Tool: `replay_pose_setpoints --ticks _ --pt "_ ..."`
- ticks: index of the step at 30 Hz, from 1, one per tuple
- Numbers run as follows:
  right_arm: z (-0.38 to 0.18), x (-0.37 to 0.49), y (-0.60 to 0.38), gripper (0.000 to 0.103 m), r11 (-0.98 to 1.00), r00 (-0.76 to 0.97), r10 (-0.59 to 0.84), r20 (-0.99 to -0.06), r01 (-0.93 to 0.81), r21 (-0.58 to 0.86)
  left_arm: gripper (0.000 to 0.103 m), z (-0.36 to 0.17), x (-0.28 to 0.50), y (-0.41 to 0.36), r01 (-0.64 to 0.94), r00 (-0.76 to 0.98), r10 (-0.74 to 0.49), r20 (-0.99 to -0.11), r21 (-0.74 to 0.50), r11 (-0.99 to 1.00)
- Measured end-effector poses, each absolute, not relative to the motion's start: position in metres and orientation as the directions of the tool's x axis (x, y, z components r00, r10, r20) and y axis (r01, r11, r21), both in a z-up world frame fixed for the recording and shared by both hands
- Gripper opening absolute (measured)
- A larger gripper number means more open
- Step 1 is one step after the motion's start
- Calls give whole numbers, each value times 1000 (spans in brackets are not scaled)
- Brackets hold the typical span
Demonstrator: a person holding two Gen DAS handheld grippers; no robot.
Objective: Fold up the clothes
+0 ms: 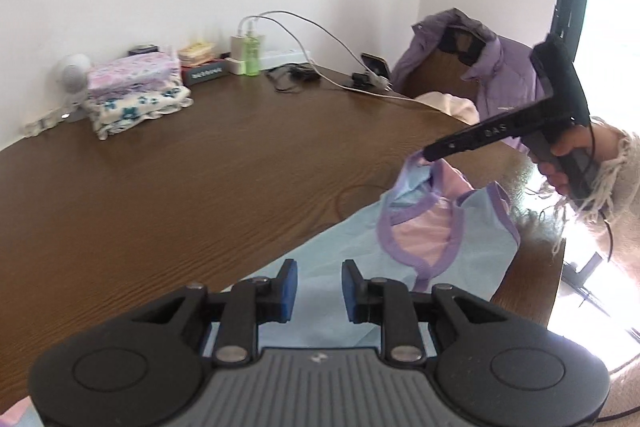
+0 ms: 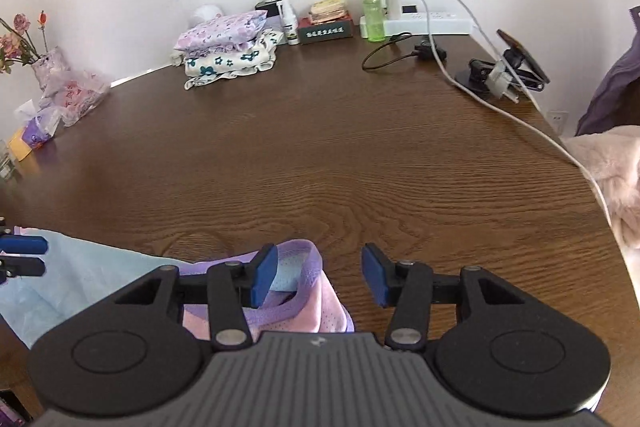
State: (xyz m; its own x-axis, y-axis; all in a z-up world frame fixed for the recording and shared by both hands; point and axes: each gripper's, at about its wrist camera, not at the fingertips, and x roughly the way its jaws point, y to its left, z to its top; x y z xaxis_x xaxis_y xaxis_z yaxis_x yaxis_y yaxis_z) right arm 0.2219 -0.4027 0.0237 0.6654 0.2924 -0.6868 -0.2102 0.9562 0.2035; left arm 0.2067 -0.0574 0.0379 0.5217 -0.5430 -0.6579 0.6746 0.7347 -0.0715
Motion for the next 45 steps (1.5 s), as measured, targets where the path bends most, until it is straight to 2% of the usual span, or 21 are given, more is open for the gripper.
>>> replay_pose_setpoints --ticks 1,2,3,4,11,13,16,19,21,23,24,27,29,31,32,35,37,40,42,45 --pt "22 226 -400 39 952 656 305 -690 -227 205 22 31 211 -67 680 502 -547 -670 -87 728" --pt "21 229 -397 17 943 644 331 -690 -257 212 22 25 215 -74 680 485 -548 -681 -101 727" --pt "21 229 -394 6 932 628 357 -692 -293 215 21 20 218 -79 676 473 -545 -692 -111 729" --pt "23 225 -390 3 923 621 371 -691 -328 201 20 15 220 -82 668 467 -536 -703 -117 735" --pt "50 147 -374 3 846 676 393 -623 -532 -43 17 4 216 -76 634 501 -525 -688 -121 764" --pt "46 125 -364 3 788 658 391 -643 -601 -136 17 4 212 -79 631 523 -508 -684 -90 770" --pt "32 112 -357 3 771 656 323 -682 -600 -212 18 5 208 -83 627 547 -489 -679 -54 777" --pt "27 110 -364 4 814 674 297 -677 -550 -190 18 5 207 -84 624 553 -485 -677 -50 780" --pt "29 114 -374 9 846 667 321 -672 -522 -114 18 6 208 -83 616 553 -484 -678 -60 786" --pt "36 116 -388 34 876 671 370 -643 -482 2 18 9 206 -82 614 560 -501 -660 -76 786" --pt "41 116 -395 38 888 683 396 -614 -455 67 18 11 205 -81 619 562 -514 -648 -82 781" --pt "47 117 -416 38 877 719 480 -502 -381 293 18 16 202 -85 638 560 -543 -626 -91 764" --pt "41 122 -419 37 878 742 465 -482 -318 357 18 15 203 -90 649 550 -549 -629 -92 755" --pt "31 127 -417 34 893 752 426 -503 -263 364 17 9 204 -95 655 538 -538 -649 -80 751" --pt "25 129 -415 25 897 747 418 -517 -252 362 17 6 203 -96 658 537 -533 -654 -70 750" --pt "11 132 -407 13 926 731 372 -573 -245 287 17 3 200 -94 665 538 -536 -651 -62 744" --pt "7 126 -397 13 951 737 307 -602 -266 160 17 4 199 -93 666 537 -532 -654 -57 744" --pt "8 116 -386 15 953 761 257 -596 -303 25 17 10 199 -96 677 540 -533 -651 -40 735" --pt "13 114 -391 20 955 769 280 -574 -287 81 17 19 200 -101 689 551 -547 -631 -26 724" --pt "25 107 -407 32 951 795 302 -526 -211 226 18 31 209 -114 705 550 -574 -606 -31 708"
